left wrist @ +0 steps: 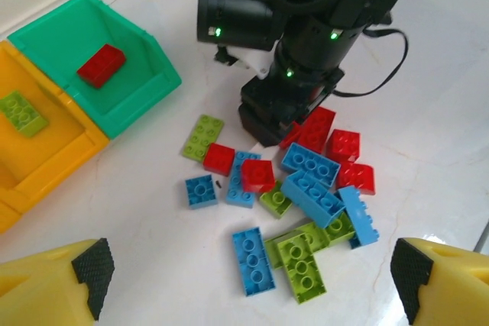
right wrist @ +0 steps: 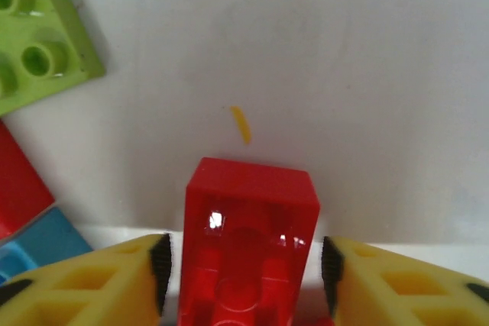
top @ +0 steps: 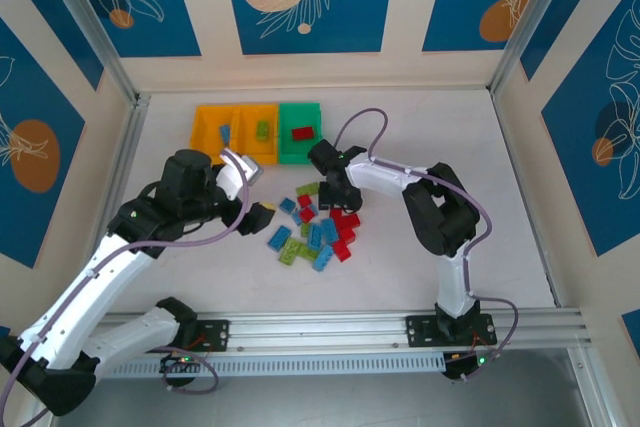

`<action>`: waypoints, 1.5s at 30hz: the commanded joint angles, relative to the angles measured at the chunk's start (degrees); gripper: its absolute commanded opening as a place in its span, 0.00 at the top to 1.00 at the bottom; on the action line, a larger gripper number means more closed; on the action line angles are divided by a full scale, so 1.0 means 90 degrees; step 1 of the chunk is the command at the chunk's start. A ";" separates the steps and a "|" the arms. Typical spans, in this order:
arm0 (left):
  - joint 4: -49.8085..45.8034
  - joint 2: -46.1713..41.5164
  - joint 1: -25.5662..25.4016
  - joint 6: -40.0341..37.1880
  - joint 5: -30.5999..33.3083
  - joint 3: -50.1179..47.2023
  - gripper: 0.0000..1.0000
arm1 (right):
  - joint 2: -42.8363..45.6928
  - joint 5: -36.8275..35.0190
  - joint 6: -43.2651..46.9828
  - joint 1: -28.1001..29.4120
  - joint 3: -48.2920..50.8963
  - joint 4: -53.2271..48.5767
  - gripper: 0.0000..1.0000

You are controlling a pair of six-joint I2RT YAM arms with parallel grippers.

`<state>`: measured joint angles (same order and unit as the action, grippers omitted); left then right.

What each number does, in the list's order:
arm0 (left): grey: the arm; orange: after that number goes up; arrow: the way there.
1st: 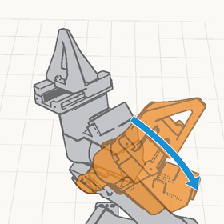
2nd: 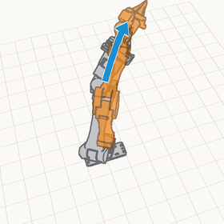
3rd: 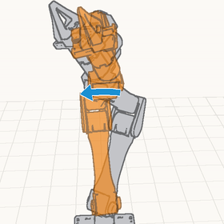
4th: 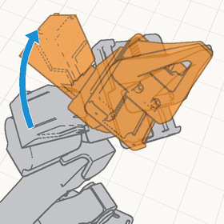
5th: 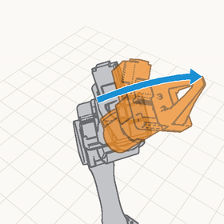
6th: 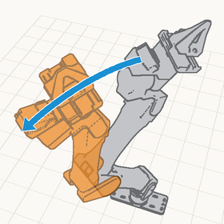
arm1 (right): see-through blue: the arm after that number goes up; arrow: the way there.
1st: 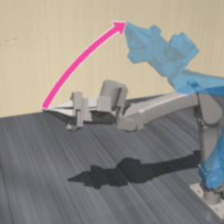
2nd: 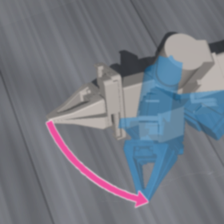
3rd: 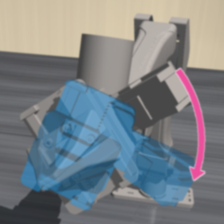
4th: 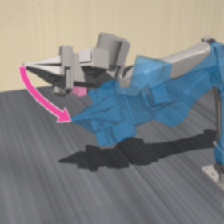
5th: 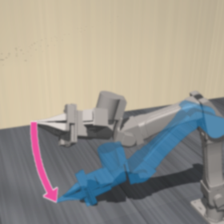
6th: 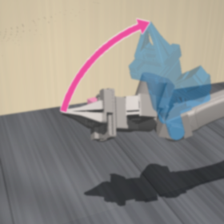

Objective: Sort the legos into containers by color

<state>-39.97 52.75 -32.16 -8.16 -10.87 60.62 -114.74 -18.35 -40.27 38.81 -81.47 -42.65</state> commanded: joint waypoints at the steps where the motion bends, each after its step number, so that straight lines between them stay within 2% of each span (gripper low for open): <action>1: -0.0089 -0.0163 -0.0001 -0.0211 0.0345 -0.0128 0.03 | 0.0092 0.0115 0.0031 -0.0045 -0.0087 -0.0088 0.57; 2: -0.0089 -0.0176 -0.0001 -0.0215 0.0386 -0.0139 0.02 | 0.0182 0.0087 0.0043 -0.0036 -0.0117 -0.0132 0.61; 5: -0.0030 -0.0287 -0.0004 -0.0188 0.0547 -0.0162 0.00 | 0.0910 -0.0312 0.0029 0.0085 -0.0053 -0.0034 0.66; 9: 0.0178 -0.0563 0.0004 -0.0168 0.0890 -0.0343 0.00 | 0.1906 -0.0659 0.0492 0.0269 0.0021 0.0718 0.73; 13: 0.0261 -0.0659 0.0000 -0.0129 0.1163 -0.0430 0.00 | 0.1929 -0.0825 0.1431 0.0333 -0.0304 0.1690 0.73; 15: 0.0288 -0.0638 0.0006 -0.0128 0.1169 -0.0444 0.00 | 0.1500 -0.0982 0.1721 0.0241 -0.0799 0.1891 0.73; 18: 0.0281 -0.0552 0.0000 -0.0132 0.1177 -0.0447 0.00 | 0.0408 -0.1148 0.2040 0.0044 -0.2122 0.1685 0.73; 22: 0.0249 -0.0481 0.0009 -0.0161 0.1241 -0.0446 0.00 | -0.1215 -0.1089 0.2125 -0.0170 -0.4151 0.0944 0.73; 27: 0.0241 -0.0490 0.0015 -0.0171 0.1325 -0.0451 0.00 | -0.3050 -0.0692 0.2212 -0.0315 -0.6626 -0.0065 0.69; 29: 0.0256 -0.0507 0.0010 -0.0176 0.1334 -0.0467 0.00 | -0.3610 -0.0620 0.2314 -0.0318 -0.7601 -0.0565 0.60; 31: 0.0266 -0.0500 0.0016 -0.0177 0.1342 -0.0476 0.00 | -0.3776 -0.0509 0.2378 -0.0308 -0.8055 -0.0822 0.48; 34: 0.0261 -0.0466 0.0018 -0.0176 0.1316 -0.0472 0.00 | -0.3445 -0.0392 0.2319 -0.0308 -0.7975 -0.0911 0.37; 39: 0.0251 -0.0441 0.0009 -0.0062 0.1334 -0.0440 0.00 | -0.2220 -0.0129 0.2141 -0.0320 -0.7200 -0.1159 0.37; 42: 0.0149 -0.0348 0.0012 0.0517 0.1459 -0.0241 0.00 | -0.1033 0.0299 0.2058 -0.0328 -0.6090 -0.1276 0.36; 45: -0.0081 -0.0045 0.0017 0.1662 0.1452 0.0023 0.00 | 0.0474 0.0886 0.2000 -0.0318 -0.4404 -0.1111 0.33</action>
<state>-39.11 50.63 -32.16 -2.83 1.17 58.00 -122.04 -16.84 -21.02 35.66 -128.84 -51.40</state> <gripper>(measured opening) 0.998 0.664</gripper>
